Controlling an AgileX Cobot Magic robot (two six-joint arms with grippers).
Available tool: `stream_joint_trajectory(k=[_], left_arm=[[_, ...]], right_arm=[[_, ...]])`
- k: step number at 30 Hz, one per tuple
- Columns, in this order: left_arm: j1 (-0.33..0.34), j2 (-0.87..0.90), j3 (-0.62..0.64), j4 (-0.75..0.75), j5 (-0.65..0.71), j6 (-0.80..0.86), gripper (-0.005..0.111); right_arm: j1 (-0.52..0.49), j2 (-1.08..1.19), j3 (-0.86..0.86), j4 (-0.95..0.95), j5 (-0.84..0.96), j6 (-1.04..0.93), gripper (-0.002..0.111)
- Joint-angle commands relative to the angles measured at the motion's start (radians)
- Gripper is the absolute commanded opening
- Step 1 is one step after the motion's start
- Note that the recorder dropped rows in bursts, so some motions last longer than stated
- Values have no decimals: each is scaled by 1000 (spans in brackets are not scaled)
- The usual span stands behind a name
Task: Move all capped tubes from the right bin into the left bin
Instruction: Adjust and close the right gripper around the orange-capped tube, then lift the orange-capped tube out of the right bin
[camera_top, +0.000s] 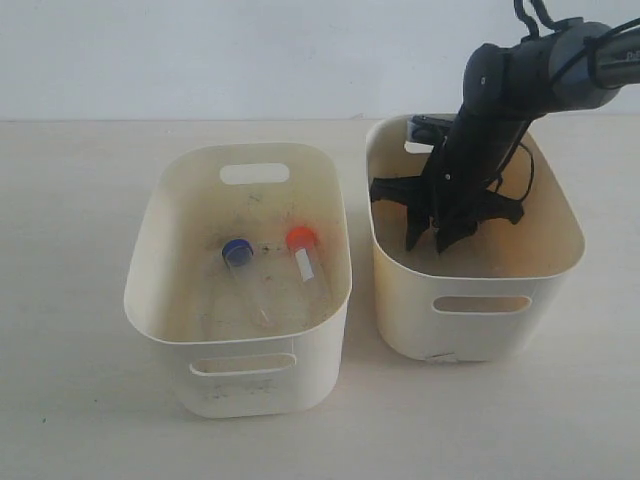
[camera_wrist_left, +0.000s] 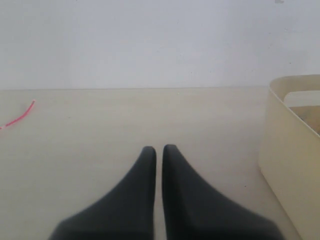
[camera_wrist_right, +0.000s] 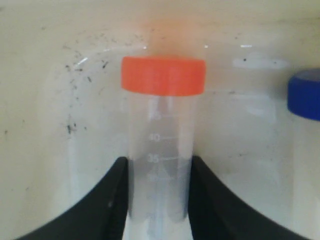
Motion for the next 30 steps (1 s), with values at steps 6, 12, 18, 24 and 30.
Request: stream_joint_trajectory(k=[6,12,18,24,30], left_arm=[[0,-4,-3,-2,-8,-2,4],[0,-4,-3,-2,-8,-2,4],[0,-4,-3,-2,-8,-2,4],[0,-4,-3,-2,-8,-2,4],[0,-4,-3,-2,-8,-2,4]], right_arm=[[-1,-43,11,-47,-11,10,0],[-1,-134,11,-71,-22,8,0],[-1,-208,11,-132,5,-5,0],[-1,-279,11,-151,30,-13,0],[1,-384,11,-68,30,-63,0]])
